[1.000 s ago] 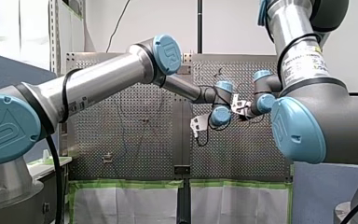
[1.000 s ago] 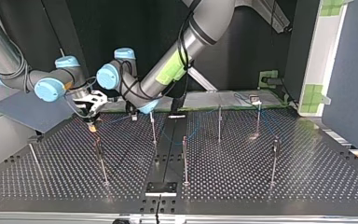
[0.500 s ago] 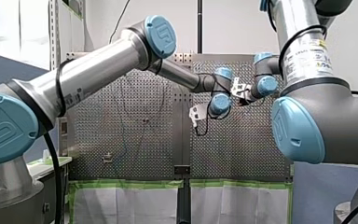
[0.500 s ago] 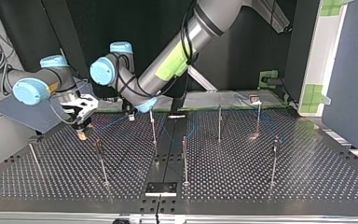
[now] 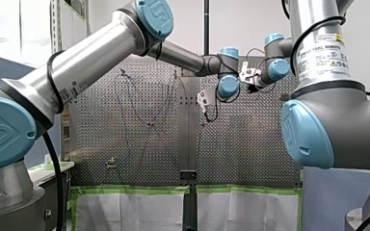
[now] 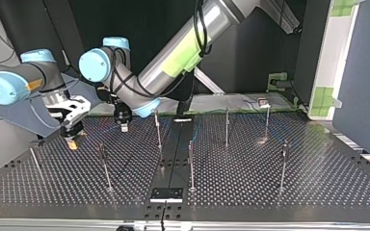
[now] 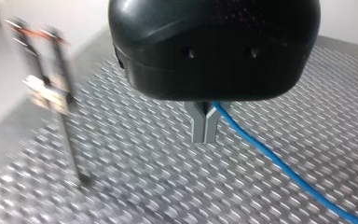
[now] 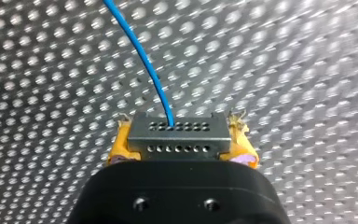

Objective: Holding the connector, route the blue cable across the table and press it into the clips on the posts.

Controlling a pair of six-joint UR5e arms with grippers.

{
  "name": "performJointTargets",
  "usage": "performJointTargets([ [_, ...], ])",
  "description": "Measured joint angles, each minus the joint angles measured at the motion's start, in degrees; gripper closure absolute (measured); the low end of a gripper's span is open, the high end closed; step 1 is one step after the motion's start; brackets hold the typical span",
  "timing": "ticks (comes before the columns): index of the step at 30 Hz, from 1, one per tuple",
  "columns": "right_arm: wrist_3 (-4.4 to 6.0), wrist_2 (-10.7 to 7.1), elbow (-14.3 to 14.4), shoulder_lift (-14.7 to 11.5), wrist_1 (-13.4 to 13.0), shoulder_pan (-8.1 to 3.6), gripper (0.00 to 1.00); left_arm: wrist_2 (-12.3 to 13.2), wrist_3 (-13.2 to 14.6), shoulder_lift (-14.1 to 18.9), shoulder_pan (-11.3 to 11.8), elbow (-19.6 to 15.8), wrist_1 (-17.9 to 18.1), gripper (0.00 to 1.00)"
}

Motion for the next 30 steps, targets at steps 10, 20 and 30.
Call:
performJointTargets([
  [10,0.15,-2.37,-1.16,-3.41,1.57,0.01,1.0,1.89,0.46,0.8,-0.11,2.23,0.2,1.0],
  [20,1.21,-5.91,-2.46,-3.5,1.99,0.01,1.0,2.19,-0.31,0.88,0.88,2.26,-0.12,1.0],
  [30,1.65,-7.38,-3.94,-3.56,2.99,0.0,1.0,2.04,-0.69,0.9,1.12,2.61,0.46,1.0],
])
